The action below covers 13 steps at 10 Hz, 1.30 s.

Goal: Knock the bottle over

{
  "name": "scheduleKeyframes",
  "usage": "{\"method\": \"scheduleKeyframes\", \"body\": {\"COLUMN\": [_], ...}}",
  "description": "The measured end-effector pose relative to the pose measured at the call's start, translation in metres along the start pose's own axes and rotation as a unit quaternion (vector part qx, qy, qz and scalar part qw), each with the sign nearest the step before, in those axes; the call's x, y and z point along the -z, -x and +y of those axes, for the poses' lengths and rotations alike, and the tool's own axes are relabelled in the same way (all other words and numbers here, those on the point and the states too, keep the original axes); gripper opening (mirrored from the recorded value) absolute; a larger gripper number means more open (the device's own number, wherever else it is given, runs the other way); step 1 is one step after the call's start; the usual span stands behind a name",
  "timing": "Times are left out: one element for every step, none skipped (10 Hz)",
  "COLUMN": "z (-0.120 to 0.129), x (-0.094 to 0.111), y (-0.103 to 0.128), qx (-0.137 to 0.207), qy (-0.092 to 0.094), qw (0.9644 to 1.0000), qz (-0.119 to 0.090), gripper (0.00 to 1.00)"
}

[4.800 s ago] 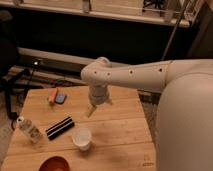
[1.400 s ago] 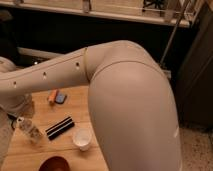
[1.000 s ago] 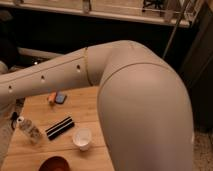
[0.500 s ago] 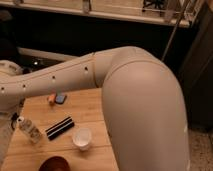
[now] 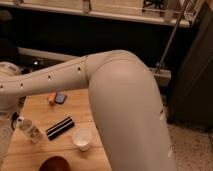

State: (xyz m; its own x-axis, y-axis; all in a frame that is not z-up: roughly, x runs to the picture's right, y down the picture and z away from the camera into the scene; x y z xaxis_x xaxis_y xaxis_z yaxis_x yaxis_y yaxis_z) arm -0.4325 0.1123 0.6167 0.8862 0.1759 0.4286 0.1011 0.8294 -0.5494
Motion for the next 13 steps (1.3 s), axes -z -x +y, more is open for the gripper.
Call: {"method": "scheduleKeyframes", "body": {"z": [0.0,-0.001,-0.003,-0.005,-0.007,-0.012,-0.018,-0.027,-0.031,-0.036,-0.038,-0.041,-0.041], "x": [-0.003,-0.006,-0.009,-0.012,-0.016,-0.021,-0.026,-0.031,-0.033,-0.031,-0.025,-0.015,-0.001], "y": [0.003,0.004,0.005,0.004,0.002,-0.005,-0.013,-0.026,-0.037,-0.056,-0.067,-0.083,-0.1], "qx": [0.001,0.001,0.0,-0.001,-0.001,0.0,0.001,0.001,0.001,-0.003,-0.009,-0.018,-0.028], "qy": [0.004,0.008,0.01,0.013,0.015,0.011,0.005,-0.007,-0.015,-0.028,-0.035,-0.043,-0.05], "qw": [1.0,1.0,0.9999,0.9999,0.9998,0.9996,0.9991,0.9972,0.9944,0.9867,0.9796,0.9677,0.9506], "qz": [0.001,0.002,0.004,0.007,0.012,0.025,0.042,0.075,0.105,0.16,0.198,0.248,0.305], "gripper": [0.0,0.0,0.0,0.0,0.0,0.0,0.0,0.0,0.0,0.0,0.0,0.0,0.0]}}
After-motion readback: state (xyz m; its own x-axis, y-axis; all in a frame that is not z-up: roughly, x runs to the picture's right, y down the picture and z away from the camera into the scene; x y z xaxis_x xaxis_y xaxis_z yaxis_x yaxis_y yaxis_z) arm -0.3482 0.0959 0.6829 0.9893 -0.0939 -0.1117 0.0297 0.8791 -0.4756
